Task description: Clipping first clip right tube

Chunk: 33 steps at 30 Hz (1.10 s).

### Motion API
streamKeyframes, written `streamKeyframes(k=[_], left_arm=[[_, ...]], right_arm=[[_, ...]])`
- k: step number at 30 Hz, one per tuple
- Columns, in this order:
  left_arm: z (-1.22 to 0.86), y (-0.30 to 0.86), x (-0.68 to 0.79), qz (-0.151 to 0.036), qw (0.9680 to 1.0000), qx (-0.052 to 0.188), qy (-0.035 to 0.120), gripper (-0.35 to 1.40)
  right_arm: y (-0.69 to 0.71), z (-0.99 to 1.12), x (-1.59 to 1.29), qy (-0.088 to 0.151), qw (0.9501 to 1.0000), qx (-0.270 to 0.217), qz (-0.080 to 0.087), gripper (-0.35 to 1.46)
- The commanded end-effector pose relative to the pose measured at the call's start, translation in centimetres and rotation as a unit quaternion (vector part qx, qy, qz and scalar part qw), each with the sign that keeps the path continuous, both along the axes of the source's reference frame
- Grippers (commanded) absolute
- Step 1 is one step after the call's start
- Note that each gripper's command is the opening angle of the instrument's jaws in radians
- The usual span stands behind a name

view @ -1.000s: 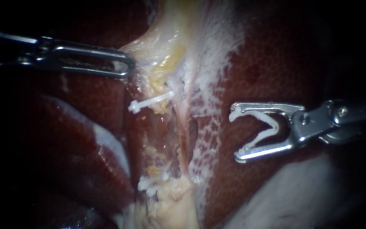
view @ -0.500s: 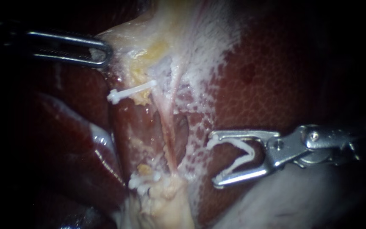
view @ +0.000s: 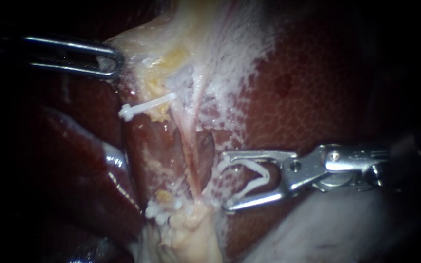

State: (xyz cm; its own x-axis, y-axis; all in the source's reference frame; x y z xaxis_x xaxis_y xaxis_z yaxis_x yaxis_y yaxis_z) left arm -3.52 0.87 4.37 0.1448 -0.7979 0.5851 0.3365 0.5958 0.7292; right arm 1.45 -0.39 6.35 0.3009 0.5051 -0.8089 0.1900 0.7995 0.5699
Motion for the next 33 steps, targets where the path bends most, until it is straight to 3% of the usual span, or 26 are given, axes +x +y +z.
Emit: streamKeyframes(k=[1, 21, 29, 33], left_arm=[[0.0, 0.0, 0.0, 0.0, 1.0, 0.0, 0.0, -0.18], [-0.01, 0.0, 0.0, -0.001, 1.0, 0.0, 0.0, -0.2], [-0.02, 0.0, 0.0, -0.001, 1.0, 0.0, 0.0, -0.2], [-0.02, 0.0, 0.0, -0.001, 1.0, 0.0, 0.0, -0.2]], right_arm=[[-0.01, 0.01, 0.04, -0.001, 1.0, 0.002, -0.001, 0.6], [-0.06, 0.02, 0.5, 0.003, 0.9993, 0.029, -0.025, 0.6], [-0.2, -0.13, 0.5, -0.003, 0.9951, 0.087, -0.046, 0.51], [-0.21, -0.14, 0.5, -0.002, 0.9947, 0.09, -0.049, 0.49]])
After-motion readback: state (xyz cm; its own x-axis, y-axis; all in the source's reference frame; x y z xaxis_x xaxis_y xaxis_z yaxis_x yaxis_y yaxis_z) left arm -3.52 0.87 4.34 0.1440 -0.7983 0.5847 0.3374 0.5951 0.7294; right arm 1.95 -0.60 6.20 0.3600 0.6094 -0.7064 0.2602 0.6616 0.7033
